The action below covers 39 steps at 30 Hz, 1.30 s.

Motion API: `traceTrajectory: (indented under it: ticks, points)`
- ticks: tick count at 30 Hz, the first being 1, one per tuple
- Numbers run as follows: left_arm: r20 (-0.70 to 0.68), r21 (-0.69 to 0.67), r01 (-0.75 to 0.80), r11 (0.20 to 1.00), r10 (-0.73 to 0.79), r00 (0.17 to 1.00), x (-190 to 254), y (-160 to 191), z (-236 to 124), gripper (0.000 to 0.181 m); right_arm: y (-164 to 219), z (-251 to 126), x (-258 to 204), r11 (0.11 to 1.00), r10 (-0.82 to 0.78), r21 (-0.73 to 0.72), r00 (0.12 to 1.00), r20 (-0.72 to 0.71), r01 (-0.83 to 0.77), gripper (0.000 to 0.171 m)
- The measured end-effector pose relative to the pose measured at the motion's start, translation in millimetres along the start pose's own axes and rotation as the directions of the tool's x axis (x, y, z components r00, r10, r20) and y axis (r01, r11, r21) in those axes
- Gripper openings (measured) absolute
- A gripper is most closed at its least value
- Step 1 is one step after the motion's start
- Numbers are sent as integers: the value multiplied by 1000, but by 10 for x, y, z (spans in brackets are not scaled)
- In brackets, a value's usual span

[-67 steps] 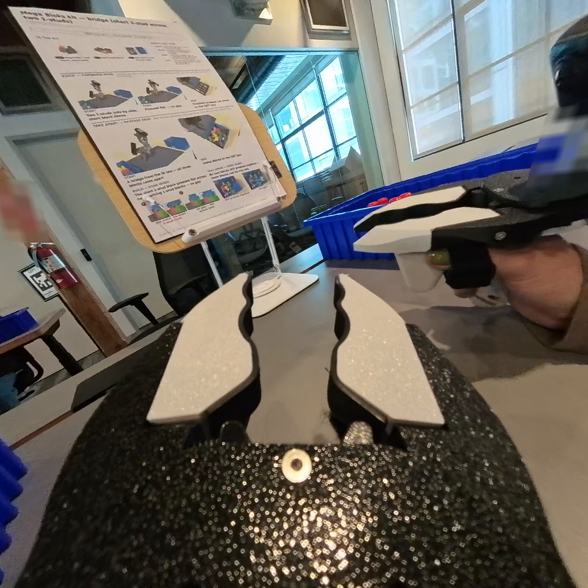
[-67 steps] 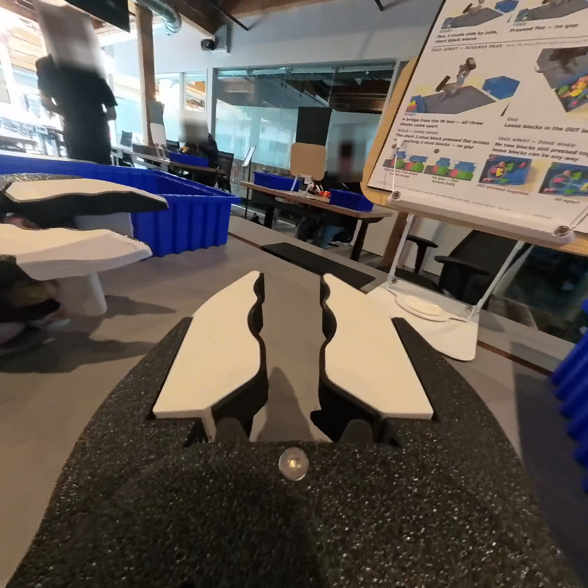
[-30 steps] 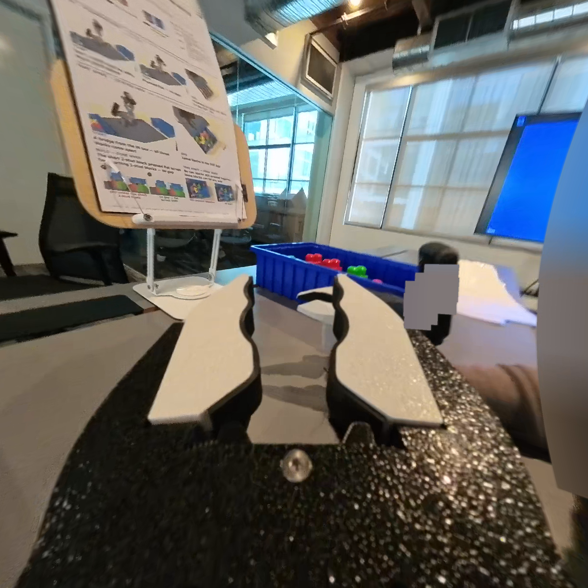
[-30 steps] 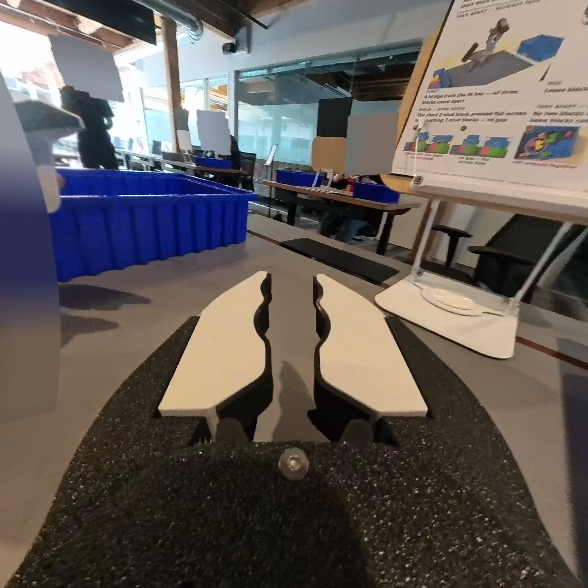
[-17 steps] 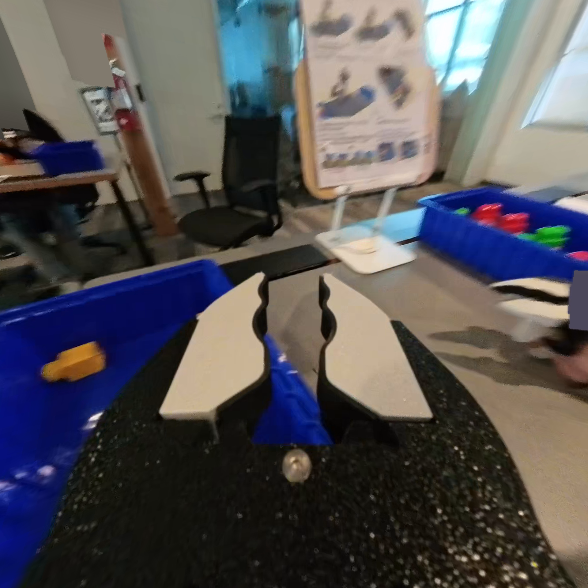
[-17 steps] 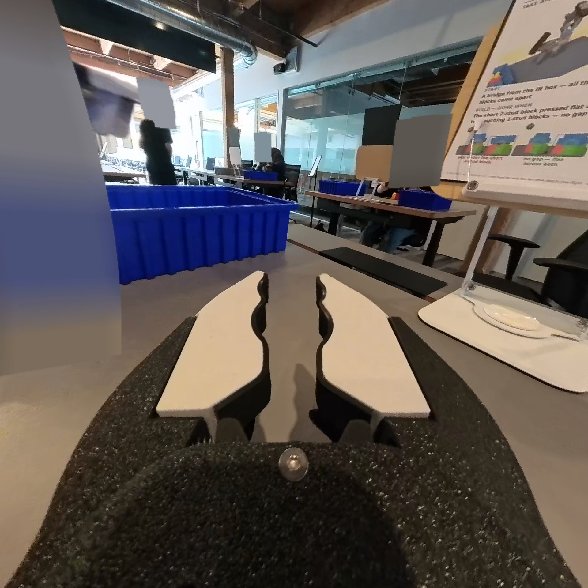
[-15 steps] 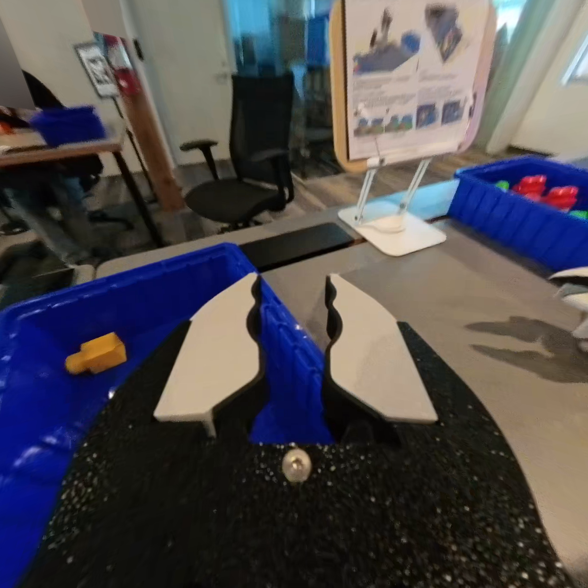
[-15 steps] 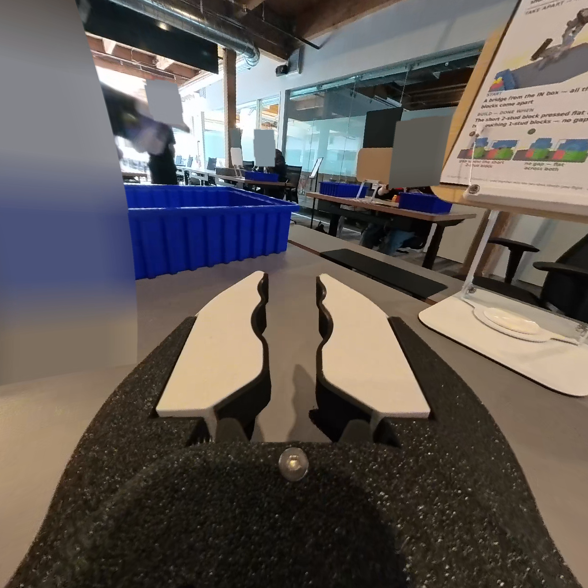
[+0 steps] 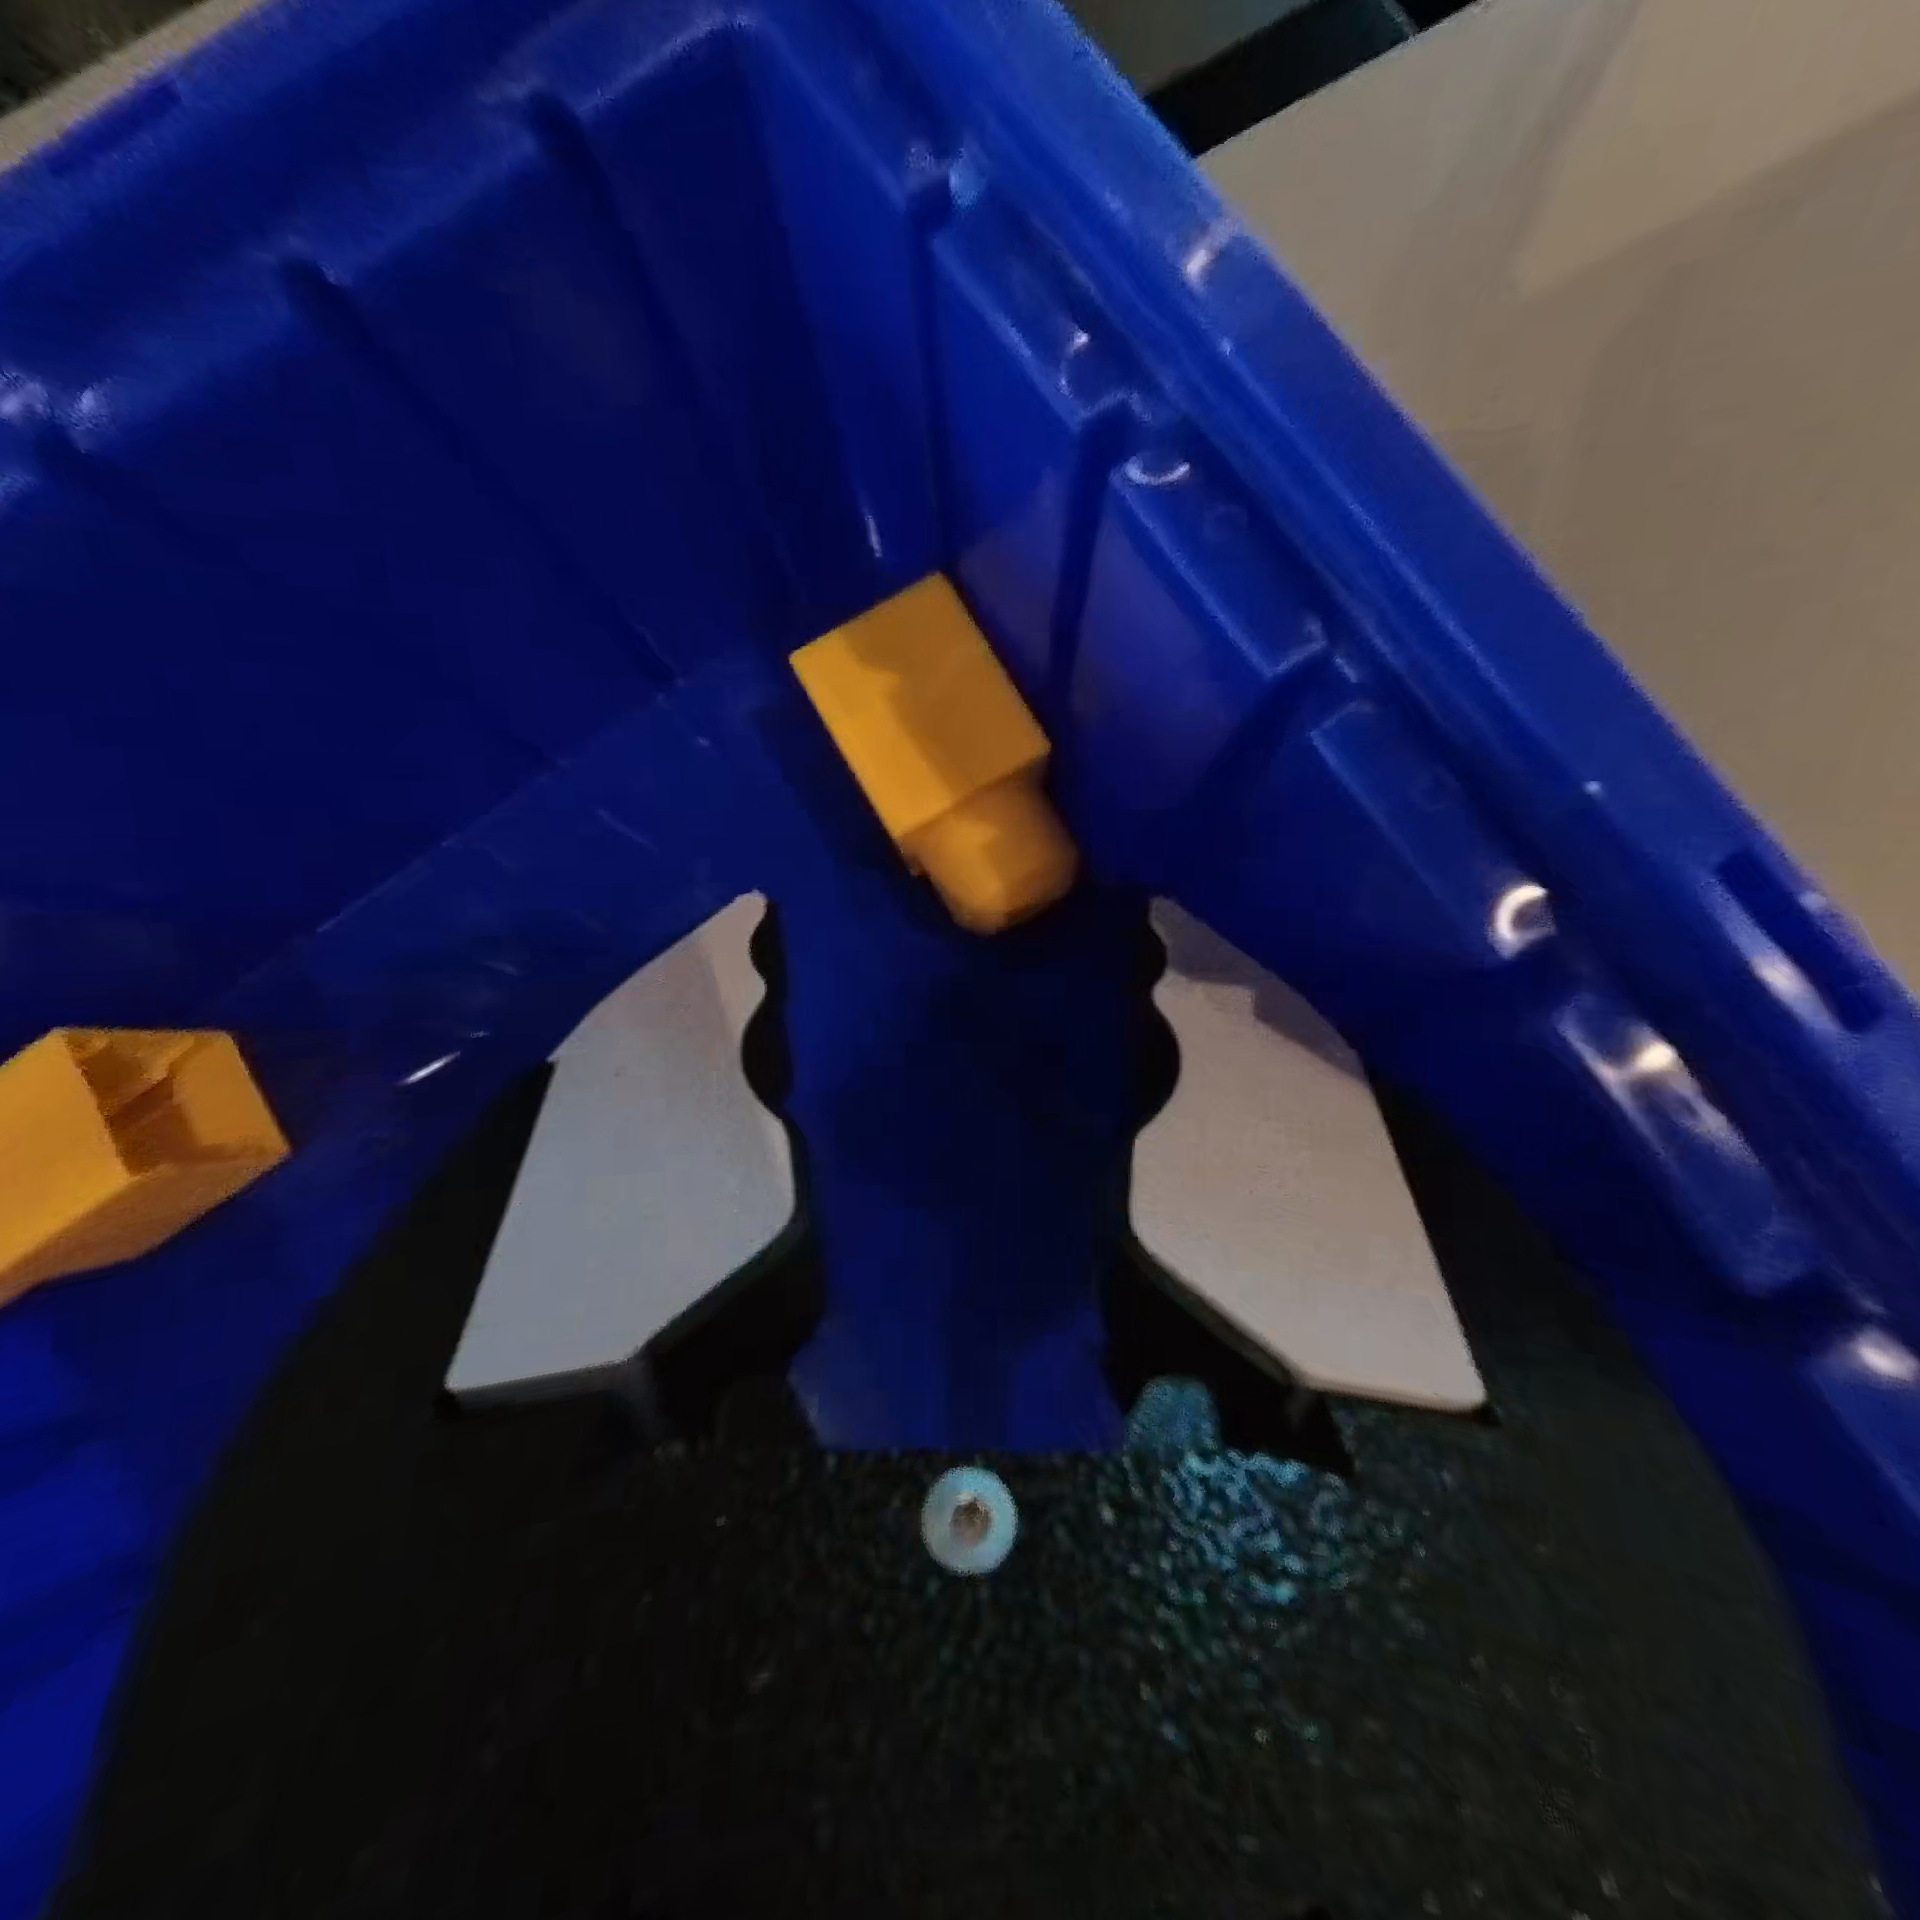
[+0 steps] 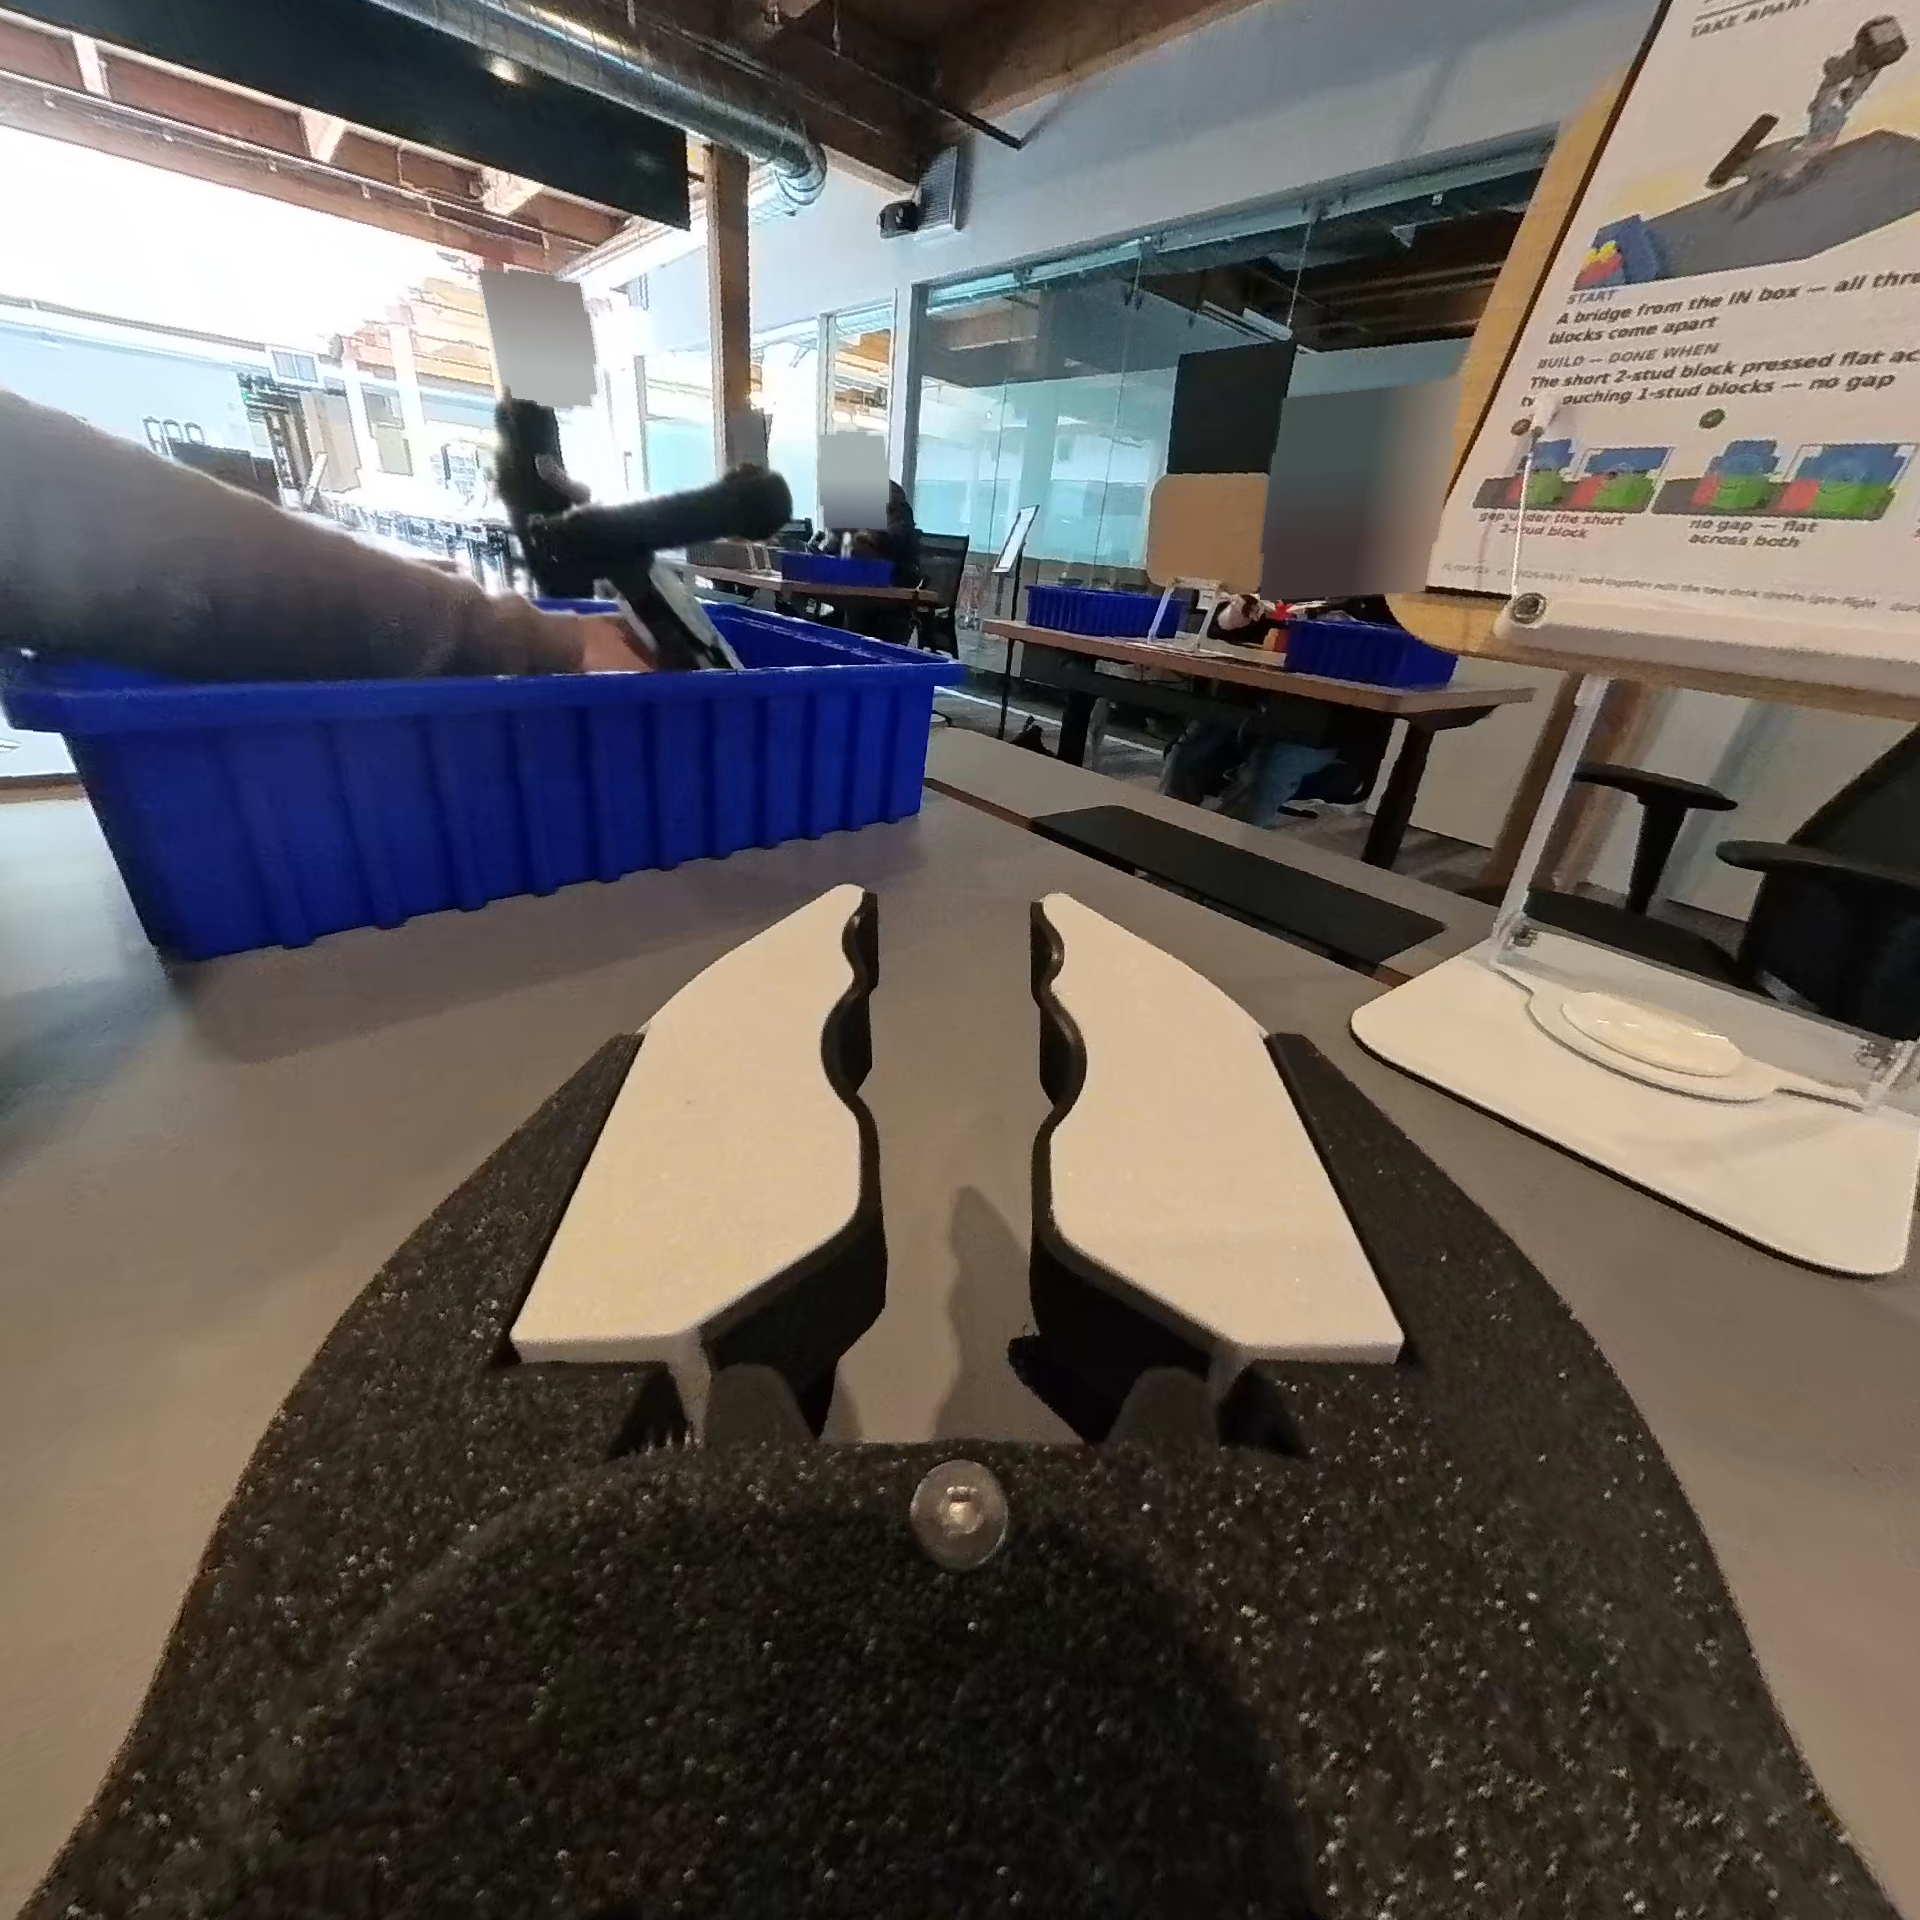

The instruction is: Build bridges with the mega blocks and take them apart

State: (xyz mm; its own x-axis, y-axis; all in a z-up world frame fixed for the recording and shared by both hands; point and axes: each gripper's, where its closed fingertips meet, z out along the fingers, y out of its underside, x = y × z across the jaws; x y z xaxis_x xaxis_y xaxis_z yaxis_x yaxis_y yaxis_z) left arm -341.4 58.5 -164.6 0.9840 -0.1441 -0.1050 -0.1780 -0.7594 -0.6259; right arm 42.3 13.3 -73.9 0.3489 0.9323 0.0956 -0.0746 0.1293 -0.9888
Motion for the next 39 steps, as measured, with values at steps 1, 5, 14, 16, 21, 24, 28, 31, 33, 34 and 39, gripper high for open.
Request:
traceTrajectory:
  ticks: [1,5,14,16,21,24,28,31,33,34,39]
  points:
    - [17,-8,-11,1000,11,1000,-19,9,35,64,2,1,4,1000,5,0,1000,0,-5,27]
    - [173,-26,-5,1000,10,985,-250,34,87,62,6,3,17,1000,20,0,1000,0,-20,27]
    - [241,28,-231,973,218,946,-216,-162,124,60,-13,13,-18,999,35,15,999,27,-36,28]
    - [260,-3,-250,968,242,935,-256,-160,171,59,-13,13,-19,999,35,14,999,28,-36,28]
    - [201,3,-173,985,169,965,-271,-181,259,48,-1,19,-30,1000,27,6,999,30,-27,28]
    - [169,9,-105,994,102,980,-300,-158,259,34,5,21,-35,1000,27,2,999,33,-27,28]
    - [176,26,-100,995,94,980,-381,-138,66,33,7,22,-46,999,34,1,999,42,-34,28]
    - [191,98,-124,987,103,976,-390,-233,-269,33,8,26,-68,999,34,-1,998,55,-34,28]
    - [183,192,-156,969,121,976,-280,-381,-589,32,13,33,-90,999,33,-5,997,65,-32,28]
    - [182,241,-190,952,148,972,-183,-464,-770,32,20,40,-105,999,33,-11,997,73,-32,28]
    - [191,424,-432,796,388,902,778,-733,-1588,32,27,197,-318,986,142,-113,966,217,-120,37]
